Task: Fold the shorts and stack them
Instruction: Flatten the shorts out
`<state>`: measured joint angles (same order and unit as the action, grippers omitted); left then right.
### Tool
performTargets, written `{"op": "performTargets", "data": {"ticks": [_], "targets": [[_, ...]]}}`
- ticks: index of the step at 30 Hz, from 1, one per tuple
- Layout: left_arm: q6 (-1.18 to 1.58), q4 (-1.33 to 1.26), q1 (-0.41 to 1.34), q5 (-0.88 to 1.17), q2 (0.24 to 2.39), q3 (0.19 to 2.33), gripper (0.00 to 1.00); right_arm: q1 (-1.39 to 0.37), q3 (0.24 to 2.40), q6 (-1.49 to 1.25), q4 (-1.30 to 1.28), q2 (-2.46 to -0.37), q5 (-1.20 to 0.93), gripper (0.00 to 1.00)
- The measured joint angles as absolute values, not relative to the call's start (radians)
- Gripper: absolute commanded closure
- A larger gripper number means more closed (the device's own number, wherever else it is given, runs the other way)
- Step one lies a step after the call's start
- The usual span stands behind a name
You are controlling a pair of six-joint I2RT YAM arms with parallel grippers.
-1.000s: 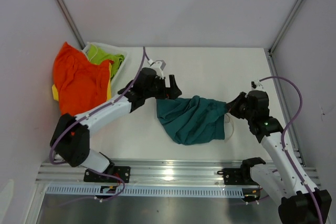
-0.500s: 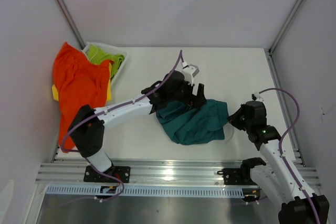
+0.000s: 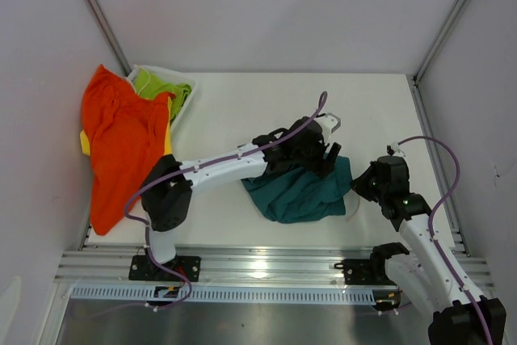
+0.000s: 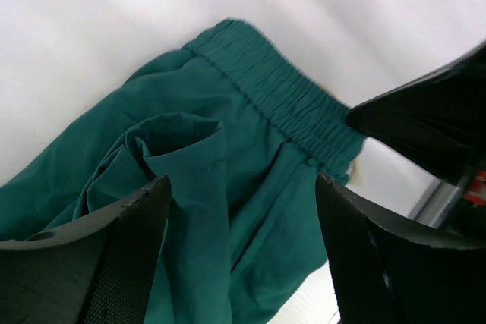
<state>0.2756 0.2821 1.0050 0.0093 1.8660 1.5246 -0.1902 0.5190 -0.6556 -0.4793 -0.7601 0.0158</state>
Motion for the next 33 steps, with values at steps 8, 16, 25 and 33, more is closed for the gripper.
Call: {"op": "performTargets", "data": {"ticks": [8,16,25,33], "targets": [[0.279,0.365,1.000,-0.054,1.972,1.592,0.31,-0.186,0.519,-0.659,-0.479,-0.758,0.015,1.00],[0.290,0.403,1.000,-0.104,2.015,1.620,1.00,-0.182,0.519,-0.662,-0.477,-0.754,0.015,1.00],[0.406,0.529,0.845,-0.155,1.908,1.633,1.00,-0.160,0.550,-0.662,-0.467,-0.807,-0.011,1.00],[0.588,0.544,0.389,-0.340,1.370,1.396,1.00,-0.152,0.769,-0.653,-0.414,-0.899,-0.064,1.00]]}}
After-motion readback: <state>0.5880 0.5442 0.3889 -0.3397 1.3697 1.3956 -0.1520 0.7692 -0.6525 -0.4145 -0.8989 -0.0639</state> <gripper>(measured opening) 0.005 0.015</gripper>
